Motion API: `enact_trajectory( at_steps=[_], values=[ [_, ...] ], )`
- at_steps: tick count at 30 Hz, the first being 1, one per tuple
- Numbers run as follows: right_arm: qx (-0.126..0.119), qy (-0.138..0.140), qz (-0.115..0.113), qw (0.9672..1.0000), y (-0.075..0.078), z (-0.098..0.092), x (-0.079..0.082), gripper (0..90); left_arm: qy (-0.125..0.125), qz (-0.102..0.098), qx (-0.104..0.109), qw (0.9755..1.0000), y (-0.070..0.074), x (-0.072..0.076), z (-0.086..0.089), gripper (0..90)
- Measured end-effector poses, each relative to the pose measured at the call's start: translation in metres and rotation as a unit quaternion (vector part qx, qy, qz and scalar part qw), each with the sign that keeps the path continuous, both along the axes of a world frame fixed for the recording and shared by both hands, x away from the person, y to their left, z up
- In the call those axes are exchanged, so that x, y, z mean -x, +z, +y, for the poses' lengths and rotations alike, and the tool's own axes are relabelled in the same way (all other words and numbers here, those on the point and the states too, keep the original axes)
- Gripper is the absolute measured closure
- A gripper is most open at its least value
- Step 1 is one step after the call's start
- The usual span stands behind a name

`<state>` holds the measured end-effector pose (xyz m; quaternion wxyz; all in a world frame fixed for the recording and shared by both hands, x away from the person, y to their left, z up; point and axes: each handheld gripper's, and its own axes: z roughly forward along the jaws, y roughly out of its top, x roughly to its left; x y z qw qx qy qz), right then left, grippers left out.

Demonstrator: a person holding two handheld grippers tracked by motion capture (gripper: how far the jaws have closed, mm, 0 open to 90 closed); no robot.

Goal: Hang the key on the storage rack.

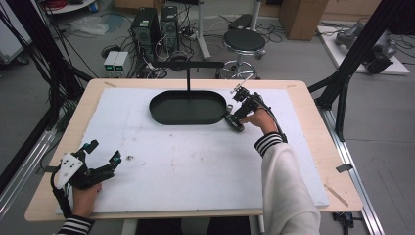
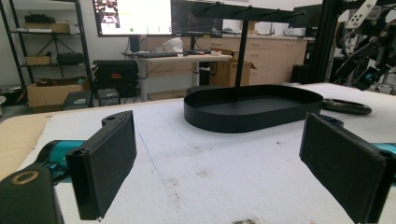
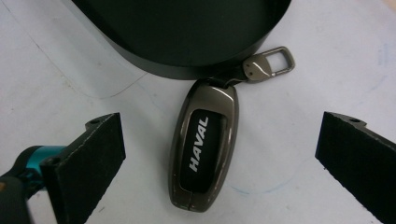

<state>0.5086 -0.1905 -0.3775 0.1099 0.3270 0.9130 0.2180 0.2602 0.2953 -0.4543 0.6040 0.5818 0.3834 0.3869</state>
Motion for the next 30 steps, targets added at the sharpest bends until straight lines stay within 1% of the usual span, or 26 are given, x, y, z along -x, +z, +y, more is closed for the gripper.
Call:
enact_trajectory(
  at_steps=[2,6,7,10,12,14,17,18,19,20,22,23,24,27,30],
  values=[
    [0.001,-0.002,0.009,1.0000,-0.003,0.002,-0.001,0.4,0.000,0.000,0.000,1.0000,0.000,0.000,0.000,11.4],
    [0.013,-0.003,0.015,0.9998,-0.008,0.004,-0.003,0.5,0.000,0.000,0.000,1.0000,0.000,0.000,0.000,11.4],
    [0.022,-0.006,0.015,0.9996,-0.011,0.006,-0.004,0.5,0.000,0.001,0.001,1.0000,0.000,0.000,0.000,11.4],
    [0.024,-0.005,0.019,0.9995,-0.014,0.007,-0.006,0.5,0.000,0.002,0.001,1.0000,0.000,0.000,0.000,11.4],
    [0.028,-0.005,0.020,0.9994,-0.017,0.009,-0.006,0.5,0.000,0.002,0.001,1.0000,0.000,0.000,0.000,11.4],
    [0.035,-0.002,0.027,0.9990,-0.019,0.010,-0.007,0.5,0.001,0.002,0.001,1.0000,0.000,0.000,0.000,11.4],
    [0.046,-0.002,0.029,0.9985,-0.022,0.010,-0.008,0.5,0.000,0.002,0.000,1.0000,0.000,0.000,0.000,11.4],
    [0.046,-0.005,0.032,0.9984,-0.023,0.011,-0.008,0.9,0.000,0.002,0.000,1.0000,0.000,0.000,0.000,11.4],
    [0.047,-0.005,0.035,0.9982,-0.024,0.011,-0.008,3.8,0.000,0.002,0.001,1.0000,0.000,0.000,0.000,11.4],
    [0.051,-0.003,0.038,0.9979,-0.024,0.011,-0.009,4.9,0.000,0.002,0.001,1.0000,0.000,0.000,0.000,11.4],
    [0.056,-0.002,0.037,0.9978,-0.027,0.013,-0.009,4.9,0.001,0.002,0.002,1.0000,0.000,0.000,0.000,11.4],
    [0.067,0.001,0.035,0.9971,-0.028,0.014,-0.009,4.9,0.000,0.002,0.002,1.0000,0.000,0.000,0.000,11.4],
    [0.071,0.001,0.034,0.9969,-0.029,0.015,-0.009,5.0,0.000,0.001,0.002,1.0000,0.000,0.000,0.000,11.4],
    [0.074,-0.001,0.038,0.9965,-0.033,0.017,-0.009,5.0,0.000,0.001,0.001,1.0000,0.000,0.000,0.000,11.4],
    [0.075,-0.012,0.044,0.9962,-0.034,0.018,-0.010,5.9,0.000,0.001,0.001,1.0000,0.000,0.000,0.000,11.4]
  ],
)
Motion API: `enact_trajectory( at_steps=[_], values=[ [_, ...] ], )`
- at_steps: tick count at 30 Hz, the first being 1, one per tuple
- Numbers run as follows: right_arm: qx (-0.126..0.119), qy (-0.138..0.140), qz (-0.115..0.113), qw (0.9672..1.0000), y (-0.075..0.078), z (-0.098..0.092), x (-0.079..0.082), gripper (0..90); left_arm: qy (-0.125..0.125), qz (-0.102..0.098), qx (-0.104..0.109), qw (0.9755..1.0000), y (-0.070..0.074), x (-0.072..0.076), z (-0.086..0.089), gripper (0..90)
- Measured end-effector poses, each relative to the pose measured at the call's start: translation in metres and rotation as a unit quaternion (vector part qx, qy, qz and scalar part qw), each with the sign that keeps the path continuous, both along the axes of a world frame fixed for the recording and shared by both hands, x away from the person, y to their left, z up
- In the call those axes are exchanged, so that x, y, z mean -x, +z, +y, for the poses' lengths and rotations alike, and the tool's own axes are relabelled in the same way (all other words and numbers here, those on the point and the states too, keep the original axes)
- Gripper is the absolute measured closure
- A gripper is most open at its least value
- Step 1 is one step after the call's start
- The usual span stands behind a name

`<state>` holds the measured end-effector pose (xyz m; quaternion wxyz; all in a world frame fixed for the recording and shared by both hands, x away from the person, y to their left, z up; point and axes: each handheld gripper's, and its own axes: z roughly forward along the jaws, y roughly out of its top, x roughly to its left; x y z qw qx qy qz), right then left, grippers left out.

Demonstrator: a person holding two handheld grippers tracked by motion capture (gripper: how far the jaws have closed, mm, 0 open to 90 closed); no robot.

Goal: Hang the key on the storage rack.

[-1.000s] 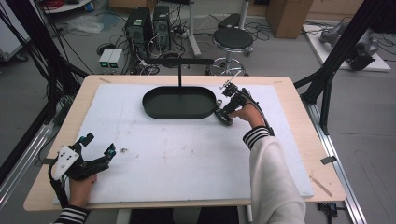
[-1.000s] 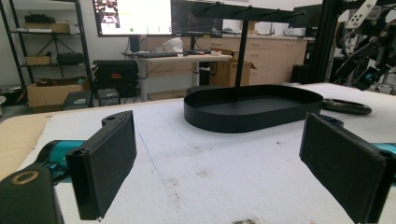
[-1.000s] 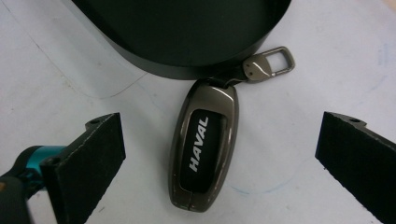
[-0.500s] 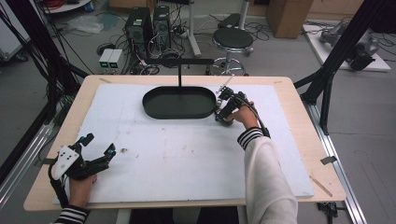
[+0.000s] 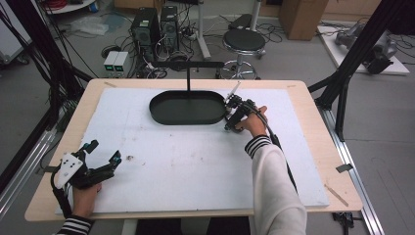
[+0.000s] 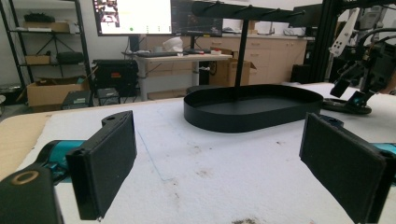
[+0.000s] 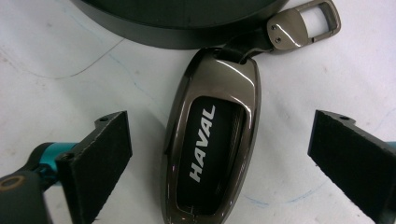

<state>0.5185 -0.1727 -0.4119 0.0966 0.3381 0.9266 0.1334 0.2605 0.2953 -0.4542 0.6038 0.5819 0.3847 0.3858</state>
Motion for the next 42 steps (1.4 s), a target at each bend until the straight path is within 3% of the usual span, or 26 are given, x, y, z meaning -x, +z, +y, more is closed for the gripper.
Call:
enact_trajectory(
  at_steps=[5,17,22,26,28,32,35,37,42],
  values=[
    [-0.004,-0.009,0.016,0.9998,-0.0007,-0.0018,-0.0010,14.8,0.000,0.000,0.002,1.0000,0.0000,-0.0002,-0.0003,11.4],
    [-0.020,-0.025,0.038,0.9988,-0.0008,-0.0047,-0.0029,25.1,0.000,0.000,0.000,1.0000,-0.0001,-0.0001,-0.0003,11.4],
    [-0.022,-0.022,0.041,0.9987,-0.0018,-0.0038,-0.0033,29.7,0.000,0.000,-0.001,1.0000,0.0000,0.0001,-0.0002,11.4],
    [-0.020,-0.036,0.036,0.9985,-0.0013,-0.0022,-0.0027,35.1,0.000,0.000,-0.001,1.0000,0.0000,0.0000,-0.0003,11.4],
    [-0.021,-0.038,0.036,0.9984,0.0002,-0.0026,-0.0029,43.3,0.000,0.000,-0.002,1.0000,0.0000,0.0000,-0.0003,11.4],
    [-0.028,-0.051,0.037,0.9976,0.0001,-0.0033,-0.0030,46.8,0.000,0.000,-0.001,1.0000,0.0000,-0.0001,-0.0003,11.4],
    [-0.039,-0.079,0.044,0.9951,0.0009,-0.0025,-0.0024,47.9,0.000,-0.001,-0.002,1.0000,0.0000,0.0000,-0.0002,11.4],
    [-0.033,-0.079,0.036,0.9957,0.0005,-0.0029,-0.0023,48.1,0.000,0.000,-0.003,1.0000,0.0000,0.0002,-0.0001,11.4],
    [-0.041,-0.088,0.042,0.9943,0.0013,-0.0043,-0.0023,48.2,0.000,0.000,-0.001,1.0000,0.0000,0.0001,-0.0002,11.4]
  ],
)
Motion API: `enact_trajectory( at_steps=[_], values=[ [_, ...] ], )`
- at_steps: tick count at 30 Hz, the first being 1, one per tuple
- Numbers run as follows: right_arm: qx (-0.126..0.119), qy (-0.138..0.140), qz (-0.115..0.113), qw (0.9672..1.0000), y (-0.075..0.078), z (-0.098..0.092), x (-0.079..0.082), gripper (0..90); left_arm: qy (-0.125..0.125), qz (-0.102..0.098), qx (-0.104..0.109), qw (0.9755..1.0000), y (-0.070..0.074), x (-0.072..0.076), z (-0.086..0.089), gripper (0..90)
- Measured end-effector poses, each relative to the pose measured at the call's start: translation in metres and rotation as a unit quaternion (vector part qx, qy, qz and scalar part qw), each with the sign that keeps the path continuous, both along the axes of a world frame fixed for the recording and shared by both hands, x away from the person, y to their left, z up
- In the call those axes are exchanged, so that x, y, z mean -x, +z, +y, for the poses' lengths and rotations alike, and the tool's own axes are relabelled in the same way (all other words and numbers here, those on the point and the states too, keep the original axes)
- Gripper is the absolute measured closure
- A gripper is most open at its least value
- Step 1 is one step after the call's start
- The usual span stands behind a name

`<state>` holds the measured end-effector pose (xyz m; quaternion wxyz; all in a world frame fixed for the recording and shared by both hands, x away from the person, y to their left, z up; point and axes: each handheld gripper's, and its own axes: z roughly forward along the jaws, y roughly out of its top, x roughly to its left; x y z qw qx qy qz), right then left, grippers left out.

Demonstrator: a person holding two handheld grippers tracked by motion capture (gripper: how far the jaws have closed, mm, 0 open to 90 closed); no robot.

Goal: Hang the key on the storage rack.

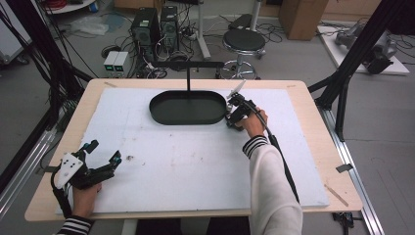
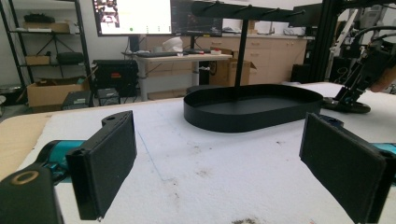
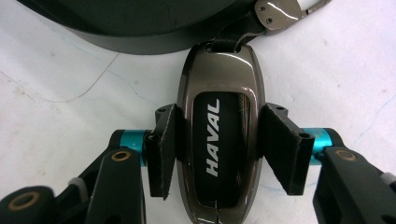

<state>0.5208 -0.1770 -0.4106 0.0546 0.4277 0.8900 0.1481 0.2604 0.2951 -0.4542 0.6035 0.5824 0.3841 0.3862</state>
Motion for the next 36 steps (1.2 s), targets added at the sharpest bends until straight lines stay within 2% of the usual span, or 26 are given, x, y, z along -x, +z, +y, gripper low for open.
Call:
enact_trajectory(
  at_steps=[2,5,8,13,14,17,21,26,27,28,29,30,31,34,36],
  values=[
    [-0.003,-0.006,0.008,0.9999,0.001,-0.004,0.000,48.3,0.000,0.000,0.002,1.0000,0.000,0.000,0.000,11.4],
    [0.001,-0.008,0.006,0.9999,0.003,-0.007,0.000,48.3,0.000,0.000,0.001,1.0000,0.000,0.000,0.000,11.4],
    [-0.010,-0.009,-0.011,0.9998,0.012,-0.013,0.002,48.3,-0.001,0.000,-0.002,1.0000,0.000,0.000,0.000,11.4],
    [-0.016,-0.008,-0.036,0.9992,0.025,-0.017,0.007,48.3,0.000,0.000,-0.001,1.0000,0.000,0.000,0.000,11.4],
    [-0.014,-0.007,-0.047,0.9988,0.031,-0.020,0.009,48.3,0.000,0.000,-0.001,1.0000,0.000,0.000,0.000,11.4],
    [-0.021,-0.007,-0.054,0.9983,0.036,-0.022,0.011,48.3,0.000,0.000,-0.001,1.0000,0.000,0.000,0.000,11.4],
    [-0.033,0.002,-0.082,0.9961,0.048,-0.025,0.017,48.3,0.000,0.001,-0.001,1.0000,0.000,0.000,0.000,11.4],
    [-0.050,0.007,-0.097,0.9940,0.056,-0.026,0.021,48.3,0.000,0.000,-0.001,1.0000,0.000,0.000,0.000,11.4],
    [-0.059,0.011,-0.107,0.9924,0.061,-0.025,0.024,48.3,0.000,0.001,-0.001,1.0000,0.000,0.000,0.000,11.4],
    [-0.059,0.011,-0.107,0.9924,0.061,-0.025,0.024,48.3,0.000,0.001,-0.001,1.0000,0.000,0.000,0.000,11.4],
    [-0.073,0.017,-0.118,0.9901,0.065,-0.026,0.025,48.3,0.000,0.000,-0.001,1.0000,0.000,0.000,0.000,11.4],
    [-0.073,0.017,-0.118,0.9901,0.065,-0.026,0.025,48.3,0.000,0.001,-0.001,1.0000,0.000,0.000,0.000,11.4],
    [-0.086,0.019,-0.127,0.9880,0.068,-0.028,0.026,48.3,0.000,0.001,-0.001,1.0000,0.000,0.000,0.000,11.4],
    [-0.109,0.021,-0.132,0.9851,0.072,-0.030,0.027,48.3,0.000,0.000,0.001,1.0000,0.000,0.000,0.000,11.4],
    [-0.115,0.022,-0.132,0.9844,0.074,-0.030,0.028,48.3,0.000,0.001,0.000,1.0000,0.000,0.000,0.000,11.4]
  ],
)
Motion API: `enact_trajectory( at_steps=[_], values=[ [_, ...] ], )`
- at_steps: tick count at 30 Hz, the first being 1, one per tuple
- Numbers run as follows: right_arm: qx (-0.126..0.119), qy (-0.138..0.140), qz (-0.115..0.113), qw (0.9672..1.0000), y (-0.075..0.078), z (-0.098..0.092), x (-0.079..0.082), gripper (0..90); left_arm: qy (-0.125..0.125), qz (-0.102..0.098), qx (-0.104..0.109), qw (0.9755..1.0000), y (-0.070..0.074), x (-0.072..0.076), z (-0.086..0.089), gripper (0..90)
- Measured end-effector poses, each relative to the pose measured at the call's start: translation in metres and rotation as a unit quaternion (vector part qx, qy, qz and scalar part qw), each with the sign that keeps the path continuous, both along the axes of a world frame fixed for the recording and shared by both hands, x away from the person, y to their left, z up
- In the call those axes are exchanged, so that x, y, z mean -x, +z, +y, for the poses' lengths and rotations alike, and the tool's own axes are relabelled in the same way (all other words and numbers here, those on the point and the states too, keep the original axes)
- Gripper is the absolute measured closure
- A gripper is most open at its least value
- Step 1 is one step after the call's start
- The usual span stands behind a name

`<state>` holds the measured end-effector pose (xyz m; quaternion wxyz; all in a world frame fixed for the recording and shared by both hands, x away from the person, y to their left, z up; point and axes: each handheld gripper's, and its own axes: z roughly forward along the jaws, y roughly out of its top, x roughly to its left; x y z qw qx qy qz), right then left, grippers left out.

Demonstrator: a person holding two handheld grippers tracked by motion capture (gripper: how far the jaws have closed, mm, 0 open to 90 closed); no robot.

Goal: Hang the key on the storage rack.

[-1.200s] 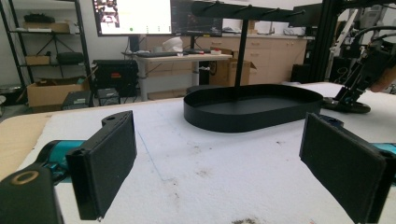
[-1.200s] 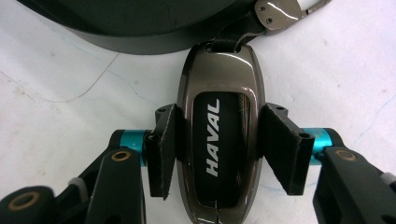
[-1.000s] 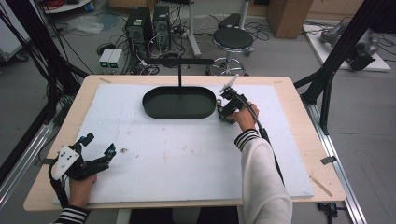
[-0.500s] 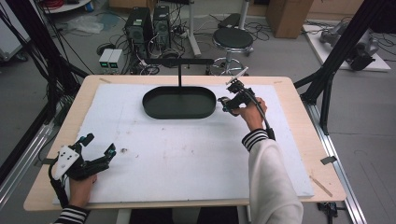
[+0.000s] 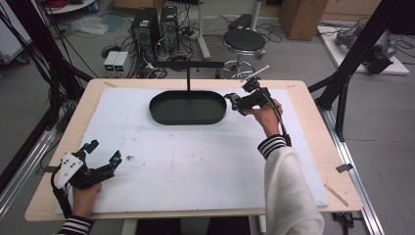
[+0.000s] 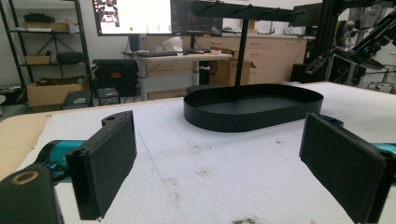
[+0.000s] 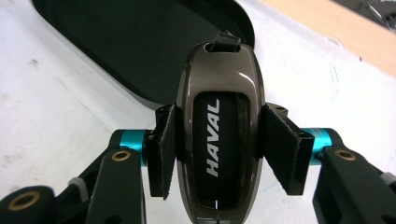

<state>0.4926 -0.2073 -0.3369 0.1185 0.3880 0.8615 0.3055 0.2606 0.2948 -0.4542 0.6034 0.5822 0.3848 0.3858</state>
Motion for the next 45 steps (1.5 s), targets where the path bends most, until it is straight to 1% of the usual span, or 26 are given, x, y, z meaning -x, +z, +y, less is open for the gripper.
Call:
enact_trajectory(
  at_steps=[1,2,3,6,7,13,15,19,20,21,22,27,28,30,32,36,37,40,41,45],
  values=[
    [-0.010,0.009,-0.011,0.9998,0.004,-0.001,0.002,48.3,0.000,0.000,-0.001,1.0000,0.000,0.000,0.000,11.4],
    [-0.010,0.009,-0.011,0.9998,0.004,-0.001,0.002,48.3,0.000,0.000,-0.001,1.0000,0.000,0.000,0.000,11.4],
    [-0.024,0.015,-0.015,0.9995,0.007,-0.002,0.003,48.3,0.000,0.000,0.001,1.0000,0.000,0.000,0.000,11.4],
    [-0.031,0.018,-0.023,0.9991,0.009,-0.003,0.004,48.3,0.000,0.000,0.000,1.0000,0.000,0.000,0.000,11.4],
    [-0.038,0.019,-0.025,0.9988,0.012,-0.004,0.005,48.3,-0.001,0.000,-0.001,1.0000,0.000,0.000,0.000,11.4],
    [-0.042,0.027,-0.032,0.9982,0.019,-0.005,0.006,48.2,0.000,0.000,-0.001,1.0000,0.000,0.000,0.000,11.4],
    [-0.050,0.028,-0.037,0.9977,0.025,-0.003,0.007,48.2,0.000,0.000,-0.001,1.0000,0.000,0.000,0.000,11.3],
    [-0.050,0.035,-0.046,0.9971,0.033,0.001,0.007,48.2,0.000,0.000,0.001,1.0000,0.000,0.000,0.000,11.4],
    [-0.050,0.035,-0.046,0.9971,0.033,0.001,0.007,48.2,0.000,-0.001,0.001,1.0000,0.000,0.000,0.000,11.4],
    [-0.053,0.039,-0.054,0.9964,0.037,0.003,0.007,48.2,0.000,0.000,0.001,1.0000,0.000,0.000,0.000,11.4],
    [-0.057,0.037,-0.056,0.9961,0.039,0.004,0.007,48.2,0.000,0.000,0.001,1.0000,0.000,0.000,0.000,11.4],
    [-0.063,0.038,-0.060,0.9955,0.043,0.006,0.007,48.2,0.000,0.000,0.001,1.0000,0.000,0.000,0.000,11.4],
    [-0.069,0.038,-0.058,0.9952,0.044,0.006,0.007,48.2,-0.001,0.000,0.000,1.0000,0.000,0.000,0.000,11.4],
    [-0.075,0.038,-0.063,0.9944,0.046,0.006,0.006,48.2,-0.001,0.000,0.001,1.0000,0.000,0.000,0.000,11.4],
    [-0.078,0.039,-0.066,0.9940,0.047,0.006,0.005,48.2,-0.001,0.000,0.001,1.0000,0.000,0.000,0.000,11.4],
    [-0.080,0.043,-0.069,0.9935,0.050,0.009,0.005,48.2,-0.001,-0.001,0.003,1.0000,0.000,0.000,0.000,11.4],
    [-0.077,0.047,-0.071,0.9933,0.053,0.011,0.004,48.2,-0.001,-0.001,0.002,1.0000,0.000,0.000,0.000,11.3],
    [-0.077,0.048,-0.078,0.9928,0.056,0.013,0.003,48.2,-0.001,-0.001,0.002,1.0000,0.000,0.000,0.000,11.4],
    [-0.082,0.046,-0.079,0.9924,0.059,0.015,0.003,48.2,-0.001,-0.001,0.002,1.0000,0.000,0.000,0.000,11.4],
    [-0.085,0.046,-0.080,0.9921,0.060,0.016,0.002,48.2,-0.001,0.000,0.002,1.0000,0.000,0.000,0.000,11.4]
  ],
)
